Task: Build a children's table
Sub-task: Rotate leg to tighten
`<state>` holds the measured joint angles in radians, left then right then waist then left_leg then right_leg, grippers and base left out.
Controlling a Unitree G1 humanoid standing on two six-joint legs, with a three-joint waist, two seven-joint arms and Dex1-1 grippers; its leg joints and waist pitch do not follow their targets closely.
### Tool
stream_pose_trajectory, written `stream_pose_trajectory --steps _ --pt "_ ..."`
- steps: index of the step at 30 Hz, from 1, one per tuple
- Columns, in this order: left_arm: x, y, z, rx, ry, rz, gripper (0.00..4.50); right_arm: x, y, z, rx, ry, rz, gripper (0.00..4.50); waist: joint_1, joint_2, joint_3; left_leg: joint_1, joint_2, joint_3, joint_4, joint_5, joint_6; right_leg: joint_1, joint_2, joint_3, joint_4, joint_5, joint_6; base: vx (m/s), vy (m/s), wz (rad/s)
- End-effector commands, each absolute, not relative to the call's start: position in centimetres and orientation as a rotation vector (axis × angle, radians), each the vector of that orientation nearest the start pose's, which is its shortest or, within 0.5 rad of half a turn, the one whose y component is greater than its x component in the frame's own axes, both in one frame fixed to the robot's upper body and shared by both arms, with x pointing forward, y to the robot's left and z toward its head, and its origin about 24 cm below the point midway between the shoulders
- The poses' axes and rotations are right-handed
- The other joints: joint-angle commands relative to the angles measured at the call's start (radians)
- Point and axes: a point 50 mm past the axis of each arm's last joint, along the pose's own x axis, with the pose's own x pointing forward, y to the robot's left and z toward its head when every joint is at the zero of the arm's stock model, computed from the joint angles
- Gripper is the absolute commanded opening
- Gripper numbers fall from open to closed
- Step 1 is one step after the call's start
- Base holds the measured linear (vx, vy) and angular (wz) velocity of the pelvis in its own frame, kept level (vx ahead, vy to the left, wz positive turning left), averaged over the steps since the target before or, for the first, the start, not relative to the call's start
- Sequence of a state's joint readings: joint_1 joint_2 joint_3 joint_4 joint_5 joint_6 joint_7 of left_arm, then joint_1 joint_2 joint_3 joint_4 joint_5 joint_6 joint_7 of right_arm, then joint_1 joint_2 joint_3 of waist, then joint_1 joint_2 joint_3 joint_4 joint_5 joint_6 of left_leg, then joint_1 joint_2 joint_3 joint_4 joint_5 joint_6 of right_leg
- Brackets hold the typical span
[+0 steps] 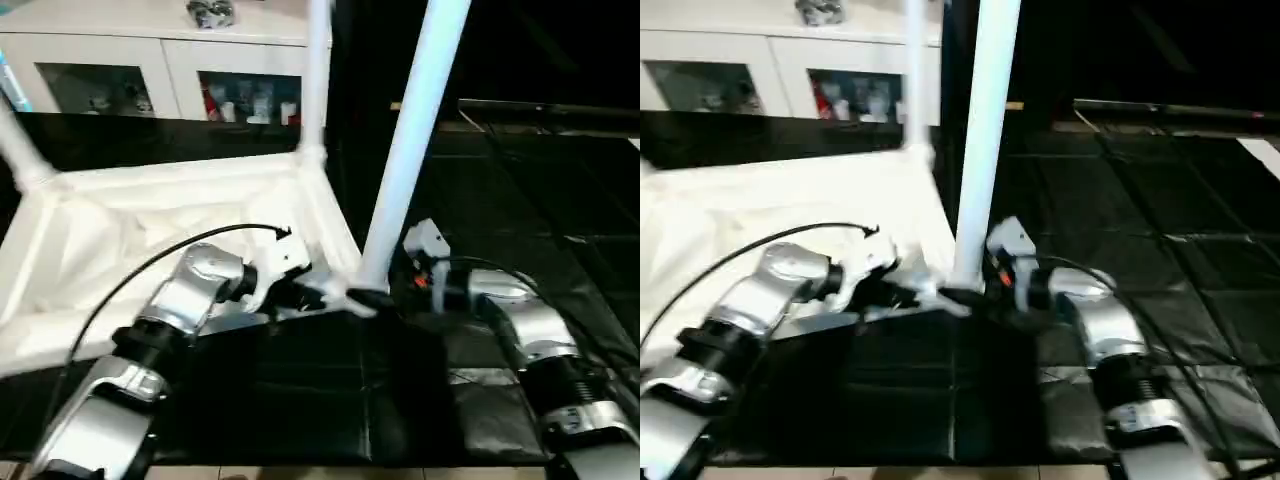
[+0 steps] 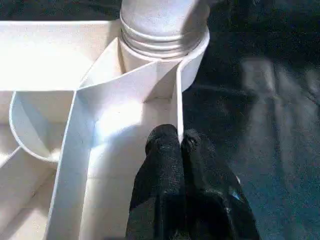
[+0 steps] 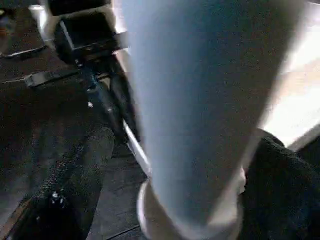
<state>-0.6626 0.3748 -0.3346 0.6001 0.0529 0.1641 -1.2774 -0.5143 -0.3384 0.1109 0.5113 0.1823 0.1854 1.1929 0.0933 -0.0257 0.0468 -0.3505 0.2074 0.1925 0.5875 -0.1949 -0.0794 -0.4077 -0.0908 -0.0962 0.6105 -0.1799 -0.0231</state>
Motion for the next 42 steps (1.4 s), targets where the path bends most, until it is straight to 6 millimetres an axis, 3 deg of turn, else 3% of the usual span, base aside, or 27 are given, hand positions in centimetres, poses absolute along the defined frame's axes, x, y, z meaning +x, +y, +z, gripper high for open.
stream_pose_trajectory --steps 1,5,7,11,15,16,22,29,32,35,36,38,39,40,42 --pt "31.5 12.0 6.5 0.494 0.509 -1.514 0.00 31.3 -14.9 7.1 -0.075 0.282 1.300 4.19 0.002 0.001 -0.062 0.003 0.035 -0.010 -0.066 -0.154 0.055 0.060 -0.063 0.057 -0.065 -0.168 -0.227 0.000 0.000 0.00" --pt "30.7 12.6 6.7 0.555 0.531 -1.626 0.00 30.8 -15.7 7.6 -0.039 0.345 1.442 4.19 0.005 -0.003 -0.063 0.001 0.035 -0.008 -0.063 -0.130 0.073 0.061 -0.060 0.056 -0.059 -0.120 -0.244 0.000 0.000 0.00" --pt "30.6 12.6 6.7 0.563 0.534 -1.639 0.00 30.7 -15.8 7.6 -0.034 0.355 1.459 3.84 0.008 0.000 -0.061 0.002 0.034 -0.007 -0.063 -0.139 0.074 0.058 -0.060 0.056 -0.061 -0.139 -0.244 0.000 0.000 0.00" --pt "30.4 12.7 6.7 0.577 0.535 -1.670 0.00 30.5 -15.8 7.4 -0.045 0.392 1.509 3.61 0.017 -0.004 -0.060 0.006 0.036 -0.007 -0.064 -0.158 0.052 0.055 -0.063 0.056 -0.066 -0.200 -0.227 0.000 0.000 0.00" --pt "30.2 12.5 6.7 0.578 0.530 -1.684 0.00 30.4 -15.6 7.3 -0.043 0.400 1.540 3.15 0.018 -0.004 -0.061 0.004 0.036 -0.008 -0.064 -0.156 0.043 0.056 -0.063 0.056 -0.064 -0.195 -0.224 0.000 0.000 0.00" --pt "30.1 12.5 6.7 0.578 0.528 -1.690 0.00 30.3 -15.5 7.3 -0.040 0.401 1.552 3.15 0.018 -0.009 -0.062 0.003 0.035 -0.008 -0.063 -0.146 0.046 0.057 -0.062 0.056 -0.063 -0.184 -0.222 0.000 0.000 0.00" --pt "29.9 12.5 6.6 0.582 0.531 -1.705 0.00 30.0 -15.2 7.0 -0.033 0.426 1.586 2.54 0.018 -0.005 -0.064 0.002 0.034 -0.008 -0.062 -0.127 0.053 0.058 -0.061 0.055 -0.059 -0.157 -0.230 0.000 0.000 0.00" --pt "30.4 12.4 6.6 0.545 0.526 -1.648 0.00 29.6 -15.1 6.9 0.006 0.432 1.596 2.14 0.019 -0.003 -0.063 0.004 0.035 -0.008 -0.063 -0.145 0.042 0.058 -0.061 0.056 -0.063 -0.181 -0.222 0.000 0.000 0.00" --pt "31.3 11.9 6.6 0.493 0.507 -1.531 0.00 29.5 -14.7 6.5 0.056 0.427 1.530 2.11 0.021 -0.002 -0.062 0.004 0.034 -0.008 -0.062 -0.145 0.041 0.057 -0.061 0.056 -0.062 -0.171 -0.229 0.000 0.000 0.00" --pt "32.2 11.1 6.7 0.441 0.487 -1.416 0.00 29.6 -14.1 5.8 0.072 0.422 1.421 2.10 0.022 -0.007 -0.059 0.009 0.032 -0.009 -0.064 -0.175 0.028 0.056 -0.064 0.056 -0.073 -0.247 -0.209 0.000 0.000 0.00" --pt "32.5 10.7 6.7 0.419 0.485 -1.376 0.00 29.7 -13.8 5.4 0.066 0.418 1.366 2.09 0.018 -0.008 -0.058 0.004 0.030 -0.012 -0.066 -0.180 0.021 0.058 -0.066 0.055 -0.077 -0.288 -0.187 0.000 0.000 0.00" --pt "33.4 9.6 6.7 0.365 0.480 -1.271 0.00 30.2 -12.5 4.5 0.078 0.405 1.218 2.09 0.009 -0.009 -0.055 0.007 0.026 -0.015 -0.068 -0.202 -0.001 0.053 -0.067 0.053 -0.088 -0.382 -0.147 0.000 0.000 0.00" --pt "33.7 9.2 6.7 0.353 0.480 -1.236 0.00 30.4 -12.0 4.3 0.094 0.403 1.167 2.09 0.006 -0.004 -0.056 0.003 0.025 -0.018 -0.070 -0.201 -0.003 0.057 -0.067 0.052 -0.089 -0.391 -0.139 0.000 0.000 0.00" --pt "34.0 8.9 6.7 0.343 0.481 -1.205 0.00 30.6 -11.5 4.2 0.109 0.403 1.123 2.07 -0.002 -0.009 -0.054 0.000 0.023 -0.019 -0.072 -0.208 -0.006 0.057 -0.065 0.049 -0.094 -0.418 -0.122 0.000 0.000 0.00" --pt "34.3 8.3 6.7 0.323 0.480 -1.165 0.00 30.8 -10.6 4.0 0.123 0.399 1.078 2.03 -0.009 -0.008 -0.056 0.002 0.022 -0.018 -0.069 -0.203 0.000 0.055 -0.066 0.051 -0.097 -0.422 -0.115 0.000 0.000 0.00"
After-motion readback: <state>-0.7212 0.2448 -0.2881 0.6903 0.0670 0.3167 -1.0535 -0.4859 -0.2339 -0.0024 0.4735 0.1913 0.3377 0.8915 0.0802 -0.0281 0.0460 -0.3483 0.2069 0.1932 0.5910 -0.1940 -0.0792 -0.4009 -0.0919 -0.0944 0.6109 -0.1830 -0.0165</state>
